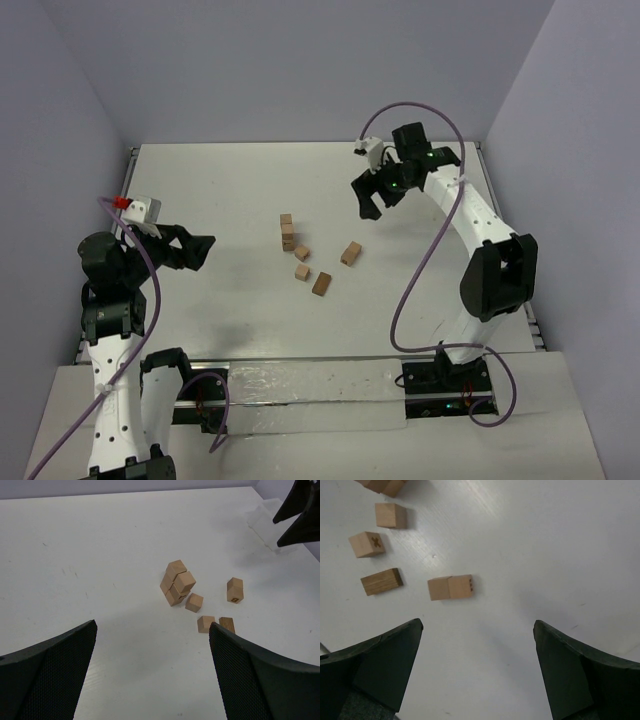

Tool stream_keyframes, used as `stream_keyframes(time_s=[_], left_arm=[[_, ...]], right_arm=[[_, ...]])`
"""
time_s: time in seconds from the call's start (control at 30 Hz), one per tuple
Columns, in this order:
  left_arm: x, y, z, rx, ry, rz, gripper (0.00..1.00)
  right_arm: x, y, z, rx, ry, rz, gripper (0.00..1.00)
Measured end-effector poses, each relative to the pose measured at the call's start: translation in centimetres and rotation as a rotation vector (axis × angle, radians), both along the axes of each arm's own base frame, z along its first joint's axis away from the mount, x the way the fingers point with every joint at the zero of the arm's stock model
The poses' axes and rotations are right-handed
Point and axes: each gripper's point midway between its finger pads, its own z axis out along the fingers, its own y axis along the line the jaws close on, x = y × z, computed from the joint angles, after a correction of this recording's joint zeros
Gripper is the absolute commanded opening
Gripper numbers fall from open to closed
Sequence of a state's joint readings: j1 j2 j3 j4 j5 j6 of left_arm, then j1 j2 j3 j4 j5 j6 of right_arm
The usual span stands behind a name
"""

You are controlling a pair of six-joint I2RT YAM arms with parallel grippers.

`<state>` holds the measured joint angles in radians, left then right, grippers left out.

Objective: Build the wood block tower

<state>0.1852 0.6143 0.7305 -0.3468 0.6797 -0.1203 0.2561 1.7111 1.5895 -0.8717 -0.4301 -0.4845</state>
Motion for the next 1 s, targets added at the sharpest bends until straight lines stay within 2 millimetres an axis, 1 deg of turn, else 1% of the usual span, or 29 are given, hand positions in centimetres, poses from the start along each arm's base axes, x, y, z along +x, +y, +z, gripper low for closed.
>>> stream_keyframes(time_s=[0.07,0.17,0.2,0.27,0.37,0.47,0.57,0.73,1.0], left_arm=[[0.0,0.0,0.0,0.000,-0.001,0.000,0.99],[0.0,0.0,0.0,0.000,-0.002,0.000,0.99],[-0.1,0.0,0.0,0.000,-0.003,0.000,0.99],[-0.1,0.0,0.1,0.001,-0.003,0.000,0.99],[-0.1,0.0,0.1,0.001,-0.006,0.000,0.99],[-0.2,0.0,0.2,0.002,-0.010,0.000,0.99],[-0.3,-0.1,0.1,0.002,-0.011,-0.001,0.99],[-0.3,-0.1,0.0,0.002,-0.009,-0.001,0.99],[-0.2,0.0,-0.3,-0.001,0.002,-0.001,0.99]], right_arm=[[-1.5,0.9,-2.1,-0.014,0.069,-0.038,1.00],[-4.6,1.7,-6.0,-0.094,0.163,-0.037,1.00],[-5.7,2.0,-7.1,-0.122,0.186,-0.026,1.00],[-7.0,2.6,-8.0,-0.165,0.202,0.002,1.00],[-6.7,3.4,-8.1,-0.198,0.168,0.016,1.00],[-5.4,3.1,-8.5,-0.230,0.139,-0.008,1.00],[-4.8,2.8,-9.3,-0.257,0.138,-0.013,1.00],[-4.9,2.9,-10.2,-0.281,0.146,0.037,1.00],[-4.9,3.9,-10.6,-0.267,0.167,0.102,1.00]])
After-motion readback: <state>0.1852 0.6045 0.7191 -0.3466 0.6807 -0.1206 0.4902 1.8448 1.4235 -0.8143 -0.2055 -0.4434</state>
